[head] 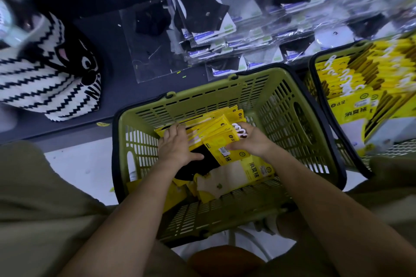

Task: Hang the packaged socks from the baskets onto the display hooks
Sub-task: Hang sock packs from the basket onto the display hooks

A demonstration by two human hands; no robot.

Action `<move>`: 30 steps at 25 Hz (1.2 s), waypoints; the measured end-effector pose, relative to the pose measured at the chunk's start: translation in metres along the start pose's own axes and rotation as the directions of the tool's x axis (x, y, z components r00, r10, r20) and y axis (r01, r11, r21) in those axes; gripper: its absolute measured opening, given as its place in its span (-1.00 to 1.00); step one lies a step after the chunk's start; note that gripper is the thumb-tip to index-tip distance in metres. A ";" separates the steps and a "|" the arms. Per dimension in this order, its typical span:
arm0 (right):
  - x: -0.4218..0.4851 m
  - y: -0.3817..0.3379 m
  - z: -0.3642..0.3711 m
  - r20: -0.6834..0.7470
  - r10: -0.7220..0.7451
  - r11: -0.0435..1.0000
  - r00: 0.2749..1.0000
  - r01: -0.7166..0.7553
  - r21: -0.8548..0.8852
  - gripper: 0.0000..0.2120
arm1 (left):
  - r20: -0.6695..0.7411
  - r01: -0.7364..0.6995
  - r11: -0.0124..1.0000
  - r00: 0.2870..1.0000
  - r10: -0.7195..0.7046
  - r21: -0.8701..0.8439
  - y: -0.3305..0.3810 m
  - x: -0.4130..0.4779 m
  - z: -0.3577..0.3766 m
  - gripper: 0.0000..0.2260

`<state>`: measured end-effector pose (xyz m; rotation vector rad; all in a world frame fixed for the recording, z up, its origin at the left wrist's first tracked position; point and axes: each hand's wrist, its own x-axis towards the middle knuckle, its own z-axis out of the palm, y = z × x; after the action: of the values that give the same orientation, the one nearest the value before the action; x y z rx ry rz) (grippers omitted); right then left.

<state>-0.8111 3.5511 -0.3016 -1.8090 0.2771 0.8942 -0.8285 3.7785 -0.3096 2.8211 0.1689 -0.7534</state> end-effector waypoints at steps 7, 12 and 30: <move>-0.034 -0.063 0.019 -0.106 -0.258 0.955 0.960 0.271 0.123 -0.59 | -0.106 -0.095 0.800 0.994 0.039 -0.593 0.021 -0.029 -0.054 -0.32; -0.065 -0.103 0.038 -0.246 -0.269 0.745 0.931 0.363 0.560 -0.51 | -0.237 -0.215 0.581 0.971 0.039 -0.785 0.015 -0.053 -0.101 -0.49; -0.103 -0.255 0.038 -0.500 -0.528 0.689 0.686 0.691 0.220 -0.56 | -0.520 -0.545 0.287 0.838 0.165 -0.788 0.019 -0.087 -0.248 -0.65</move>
<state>-0.7550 3.6697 -0.0573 -1.5178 0.0619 -0.0445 -0.7815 3.8140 -0.0527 1.6920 -0.0272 0.0468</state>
